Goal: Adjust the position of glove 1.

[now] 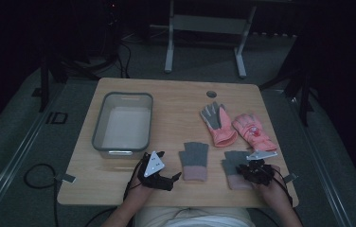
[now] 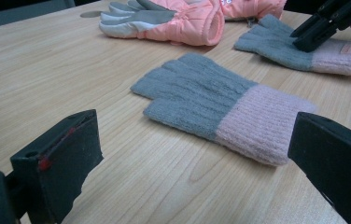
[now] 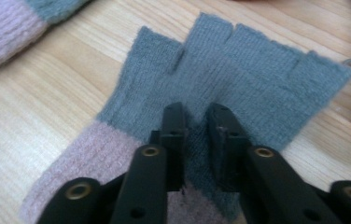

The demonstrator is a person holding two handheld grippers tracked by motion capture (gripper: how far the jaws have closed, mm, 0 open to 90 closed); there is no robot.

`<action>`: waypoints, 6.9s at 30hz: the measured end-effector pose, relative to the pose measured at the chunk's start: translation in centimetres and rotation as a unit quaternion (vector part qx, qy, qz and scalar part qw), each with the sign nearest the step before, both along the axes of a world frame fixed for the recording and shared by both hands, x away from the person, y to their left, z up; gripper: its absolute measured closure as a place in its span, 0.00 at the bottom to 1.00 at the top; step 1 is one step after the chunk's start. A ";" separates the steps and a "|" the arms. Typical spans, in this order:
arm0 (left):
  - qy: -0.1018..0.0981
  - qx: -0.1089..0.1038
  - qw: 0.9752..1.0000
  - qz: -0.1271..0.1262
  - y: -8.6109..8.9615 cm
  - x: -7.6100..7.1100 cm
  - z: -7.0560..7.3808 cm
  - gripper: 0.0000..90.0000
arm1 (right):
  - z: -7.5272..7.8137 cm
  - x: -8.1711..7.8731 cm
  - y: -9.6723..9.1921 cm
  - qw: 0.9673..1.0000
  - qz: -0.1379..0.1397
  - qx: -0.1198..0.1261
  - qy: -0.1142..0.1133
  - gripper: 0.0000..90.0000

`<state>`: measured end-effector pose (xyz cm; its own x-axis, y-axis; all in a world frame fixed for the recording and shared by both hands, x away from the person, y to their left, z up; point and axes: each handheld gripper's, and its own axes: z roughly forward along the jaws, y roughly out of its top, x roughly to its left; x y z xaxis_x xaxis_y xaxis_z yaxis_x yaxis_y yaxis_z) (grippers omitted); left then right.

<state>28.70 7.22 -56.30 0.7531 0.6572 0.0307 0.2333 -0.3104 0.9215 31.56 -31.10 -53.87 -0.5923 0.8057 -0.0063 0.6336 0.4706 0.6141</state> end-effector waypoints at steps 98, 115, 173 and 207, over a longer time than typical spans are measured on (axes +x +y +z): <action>-0.058 0.214 0.959 -0.175 -7.0 -0.3 1.0 0.27 | 1.1 9.0 12.0 0.996 0.044 0.075 0.026 0.51; -0.093 0.260 0.947 -0.163 -7.2 -0.4 0.3 0.49 | -0.5 9.2 12.5 0.997 0.065 0.044 0.023 0.38; -0.052 0.281 0.951 -0.117 2.2 4.0 13.4 0.77 | 10.7 12.1 20.9 0.976 0.128 0.177 -0.013 0.82; 0.018 0.309 0.947 -0.088 14.5 8.9 11.7 0.76 | 10.3 17.1 34.9 0.970 0.170 0.175 0.021 0.82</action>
<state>37.59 21.68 -44.59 0.8566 0.3873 0.3409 0.1558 -0.8240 0.5447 48.62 3.79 -43.58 -0.8182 0.5123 0.2609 0.5054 0.4247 0.7511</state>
